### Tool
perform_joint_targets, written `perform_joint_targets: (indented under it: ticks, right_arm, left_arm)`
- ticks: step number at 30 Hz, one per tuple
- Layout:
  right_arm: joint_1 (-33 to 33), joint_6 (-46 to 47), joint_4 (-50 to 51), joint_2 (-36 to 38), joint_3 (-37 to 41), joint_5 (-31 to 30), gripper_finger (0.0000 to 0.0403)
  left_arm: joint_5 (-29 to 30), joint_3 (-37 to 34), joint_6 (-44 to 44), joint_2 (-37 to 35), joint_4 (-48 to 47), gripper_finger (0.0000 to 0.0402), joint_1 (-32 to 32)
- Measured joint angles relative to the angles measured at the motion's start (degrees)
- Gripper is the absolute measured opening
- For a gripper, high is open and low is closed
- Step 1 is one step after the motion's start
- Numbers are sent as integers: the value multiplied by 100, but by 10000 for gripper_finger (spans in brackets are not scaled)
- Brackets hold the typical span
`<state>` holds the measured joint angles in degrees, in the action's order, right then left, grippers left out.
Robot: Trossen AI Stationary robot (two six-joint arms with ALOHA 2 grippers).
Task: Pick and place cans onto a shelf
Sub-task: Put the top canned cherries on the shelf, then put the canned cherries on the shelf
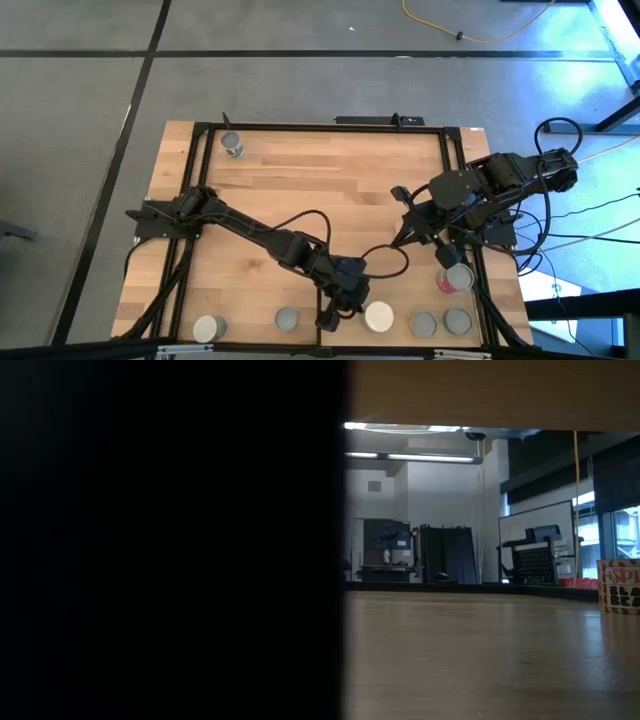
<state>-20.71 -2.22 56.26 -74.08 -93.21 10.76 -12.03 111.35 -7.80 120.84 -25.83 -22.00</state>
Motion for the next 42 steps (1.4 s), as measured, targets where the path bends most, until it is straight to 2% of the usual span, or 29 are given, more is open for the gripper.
perform_joint_targets:
  ticks: [7, 12, 15, 22, 25, 32, 35, 39, 42]
  right_arm:
    - [1, 0, -1, 0, 0, 0, 5]
    - [0, -6, 1, 0, 0, -11, 5]
    - [2, -106, 1, 0, 0, -15, 5]
    - [0, -283, 3, 4, 0, -13, 5]
    - [0, -330, 7, 4, 0, -17, 5]
    - [0, -444, 6, 4, 0, -33, 5]
    - [0, -519, 9, 4, -1, -130, 5]
    - [0, -590, 1, 4, 0, -132, 5]
    - [0, -586, -3, 4, -1, -132, 5]
  left_arm:
    - [-210, 9, 72, 139, 392, 0, 15]
    - [-17, 6, 44, 134, 140, 0, 11]
    - [201, 75, -54, 0, -480, 0, -29]
    - [620, 801, -385, -358, -2087, 0, -205]
    - [796, 1217, -868, -507, -2748, 0, -289]
    - [856, 2209, -2690, -646, -4724, 0, -501]
    - [885, 2362, -3293, -750, -5411, 0, -737]
    - [1226, 2365, -4056, -907, -6245, 0, -1147]
    - [1555, 2338, -4430, -980, -6430, 0, -1405]
